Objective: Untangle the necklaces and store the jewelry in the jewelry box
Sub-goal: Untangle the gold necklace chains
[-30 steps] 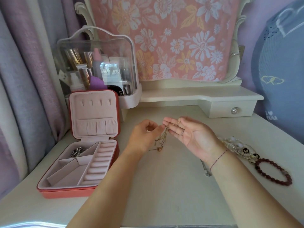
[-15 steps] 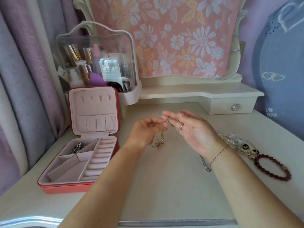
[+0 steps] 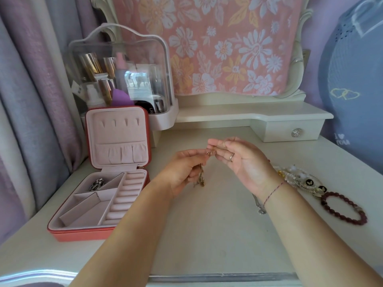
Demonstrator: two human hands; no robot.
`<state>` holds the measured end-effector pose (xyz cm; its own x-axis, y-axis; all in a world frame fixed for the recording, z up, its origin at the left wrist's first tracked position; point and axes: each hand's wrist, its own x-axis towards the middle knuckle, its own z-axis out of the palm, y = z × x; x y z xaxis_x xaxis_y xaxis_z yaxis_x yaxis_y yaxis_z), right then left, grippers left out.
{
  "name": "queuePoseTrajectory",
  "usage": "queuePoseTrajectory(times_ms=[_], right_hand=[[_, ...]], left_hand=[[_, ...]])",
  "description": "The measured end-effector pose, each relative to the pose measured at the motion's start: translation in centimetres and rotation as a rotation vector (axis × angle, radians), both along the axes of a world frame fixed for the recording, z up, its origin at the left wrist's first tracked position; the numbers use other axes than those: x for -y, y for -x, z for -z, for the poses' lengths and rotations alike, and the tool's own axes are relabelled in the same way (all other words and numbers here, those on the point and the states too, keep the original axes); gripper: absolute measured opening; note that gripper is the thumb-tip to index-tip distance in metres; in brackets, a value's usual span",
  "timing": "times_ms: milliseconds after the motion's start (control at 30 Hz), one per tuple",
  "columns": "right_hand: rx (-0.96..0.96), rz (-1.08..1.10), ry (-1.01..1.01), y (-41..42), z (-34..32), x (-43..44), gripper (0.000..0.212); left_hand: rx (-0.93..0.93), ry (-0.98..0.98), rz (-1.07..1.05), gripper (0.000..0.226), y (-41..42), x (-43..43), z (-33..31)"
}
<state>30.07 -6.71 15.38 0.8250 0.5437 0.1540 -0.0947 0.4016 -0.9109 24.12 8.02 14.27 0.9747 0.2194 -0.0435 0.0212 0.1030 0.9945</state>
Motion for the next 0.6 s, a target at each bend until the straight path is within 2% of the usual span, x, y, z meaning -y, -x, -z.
queuePoseTrajectory(times_ms=[367,533,600], right_hand=[[0.035,0.185,0.018,-0.19,0.18,0.0,0.014],[0.1,0.302,0.179,-0.46,0.47,0.05,0.016],[0.064,0.353,0.218,-0.64,0.39,0.18,0.015]], left_hand=[[0.012,-0.077,0.042,0.02,-0.13,0.2,0.2],[-0.005,-0.078,0.069,0.021,-0.03,0.21,0.13],[-0.002,-0.065,0.081,0.022,-0.05,0.13,0.13]])
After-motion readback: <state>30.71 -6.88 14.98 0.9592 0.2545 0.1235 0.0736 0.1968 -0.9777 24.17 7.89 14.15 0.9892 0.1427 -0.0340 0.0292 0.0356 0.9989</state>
